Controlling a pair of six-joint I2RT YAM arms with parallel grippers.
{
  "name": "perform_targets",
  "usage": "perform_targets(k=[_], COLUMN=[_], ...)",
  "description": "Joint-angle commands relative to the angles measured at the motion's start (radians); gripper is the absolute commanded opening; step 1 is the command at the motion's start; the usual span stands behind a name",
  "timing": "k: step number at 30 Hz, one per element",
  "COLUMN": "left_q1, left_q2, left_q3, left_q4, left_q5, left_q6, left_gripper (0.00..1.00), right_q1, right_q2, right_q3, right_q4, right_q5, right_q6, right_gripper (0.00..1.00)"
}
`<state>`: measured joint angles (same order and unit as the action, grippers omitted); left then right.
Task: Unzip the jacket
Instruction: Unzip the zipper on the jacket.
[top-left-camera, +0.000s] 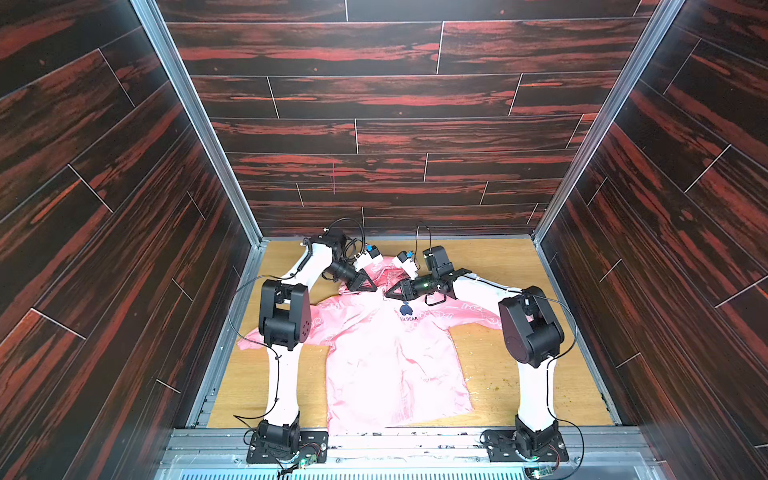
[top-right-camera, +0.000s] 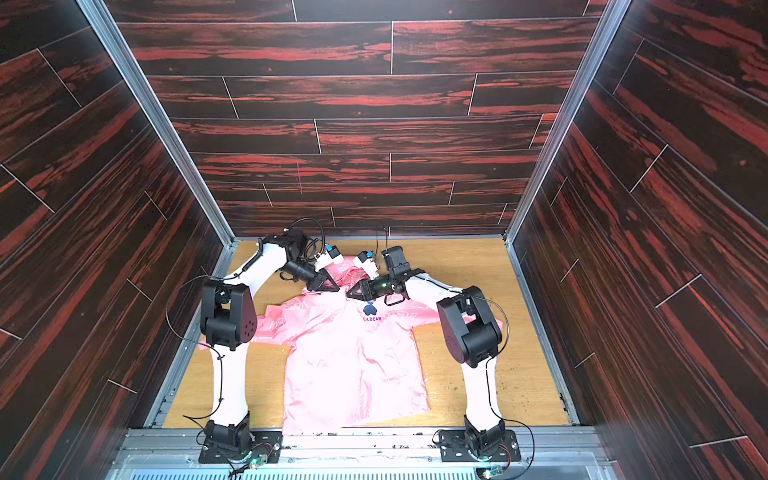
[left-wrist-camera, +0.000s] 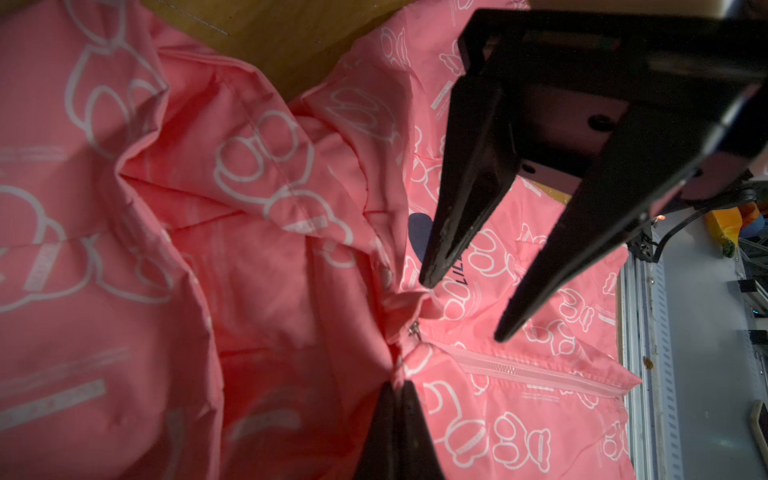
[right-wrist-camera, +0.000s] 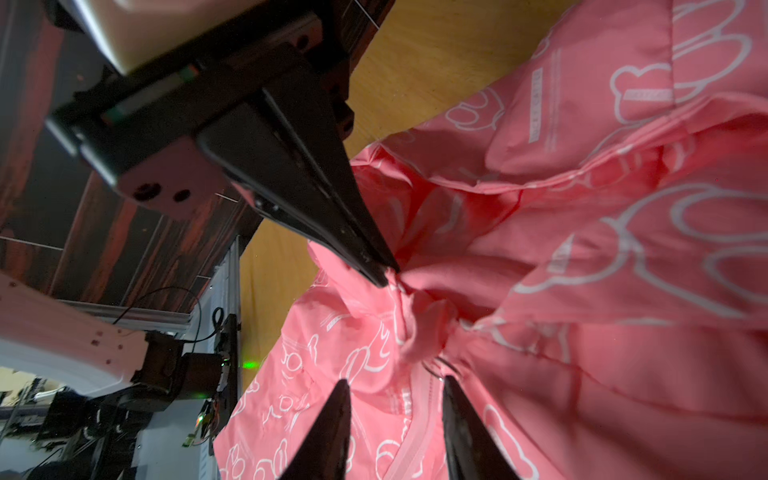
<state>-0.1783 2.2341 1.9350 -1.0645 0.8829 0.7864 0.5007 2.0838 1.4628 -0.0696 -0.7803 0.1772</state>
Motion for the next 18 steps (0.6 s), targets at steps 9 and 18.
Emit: perform_targets(k=[9, 18], left_q1=[0.004, 0.002], left_q2=[-0.070, -0.068], left_q3=[-0.006, -0.006], left_q4=[-0.025, -0.028], left_q5=[0.027, 0.029], left_q6=[0.024, 0.025], left_gripper=[0.00, 0.00], right_q1=[-0.014, -0.013], right_q2=[0.127, 0.163], right_q3=[0.054, 0.069], right_q4=[-0.022, -0.004], right_q5=[-0.119, -0.102], right_q6=[-0.080, -0.074], right_gripper=[0.34, 0.34])
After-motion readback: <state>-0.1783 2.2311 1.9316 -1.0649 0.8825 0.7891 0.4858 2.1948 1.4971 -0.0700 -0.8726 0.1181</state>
